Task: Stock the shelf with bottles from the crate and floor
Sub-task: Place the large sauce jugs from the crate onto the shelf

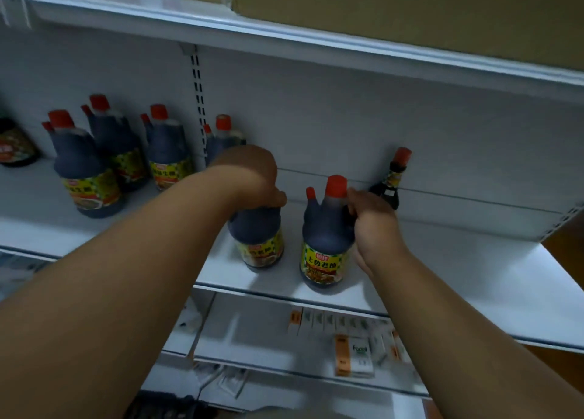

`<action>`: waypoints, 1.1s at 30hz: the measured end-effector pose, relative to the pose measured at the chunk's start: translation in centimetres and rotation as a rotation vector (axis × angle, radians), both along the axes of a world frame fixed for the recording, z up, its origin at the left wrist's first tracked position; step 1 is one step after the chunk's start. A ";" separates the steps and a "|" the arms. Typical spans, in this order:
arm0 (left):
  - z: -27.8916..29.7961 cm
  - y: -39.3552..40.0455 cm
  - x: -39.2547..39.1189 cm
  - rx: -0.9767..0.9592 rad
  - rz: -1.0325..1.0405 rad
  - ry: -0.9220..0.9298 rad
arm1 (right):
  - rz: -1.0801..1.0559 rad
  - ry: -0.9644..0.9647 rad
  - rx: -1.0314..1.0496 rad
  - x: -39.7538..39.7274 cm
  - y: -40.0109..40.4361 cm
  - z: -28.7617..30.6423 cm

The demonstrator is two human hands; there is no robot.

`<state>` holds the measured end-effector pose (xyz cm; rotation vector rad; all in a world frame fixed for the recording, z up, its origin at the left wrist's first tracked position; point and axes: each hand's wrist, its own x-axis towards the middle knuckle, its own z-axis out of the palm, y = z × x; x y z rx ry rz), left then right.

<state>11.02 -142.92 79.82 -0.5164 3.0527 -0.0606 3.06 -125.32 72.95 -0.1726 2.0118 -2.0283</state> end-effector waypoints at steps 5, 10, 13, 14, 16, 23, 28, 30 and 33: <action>-0.8 -0.3 -2.2 -0.026 -0.037 0.059 | 0.038 -0.031 -0.007 -2.4 -0.2 -0.7; -1.1 -0.6 -4.2 -0.055 -0.140 0.081 | 0.070 0.101 0.089 -3.3 -0.5 -0.8; -2.0 -1.2 -4.6 -0.054 -0.206 0.202 | 0.065 0.132 0.120 -3.1 -0.3 -0.3; -2.4 -1.4 -4.7 -0.025 -0.230 0.270 | 0.049 0.169 0.139 -2.9 -0.2 -0.2; -3.2 -1.8 -4.8 0.076 -0.269 0.374 | 0.010 0.310 0.227 -2.5 -0.1 -0.4; -5.1 -2.0 -2.4 0.253 -0.264 0.611 | 0.063 0.663 0.564 -0.9 -1.4 1.3; -7.4 -1.9 0.4 0.395 -0.157 0.662 | -0.040 0.837 0.721 -1.2 -2.3 0.4; -7.4 -2.0 0.3 0.413 -0.176 0.637 | -0.045 0.842 0.724 -1.2 -2.8 0.6; -7.7 -2.1 0.4 0.435 -0.201 0.668 | -0.074 0.841 0.716 -1.3 -3.0 0.1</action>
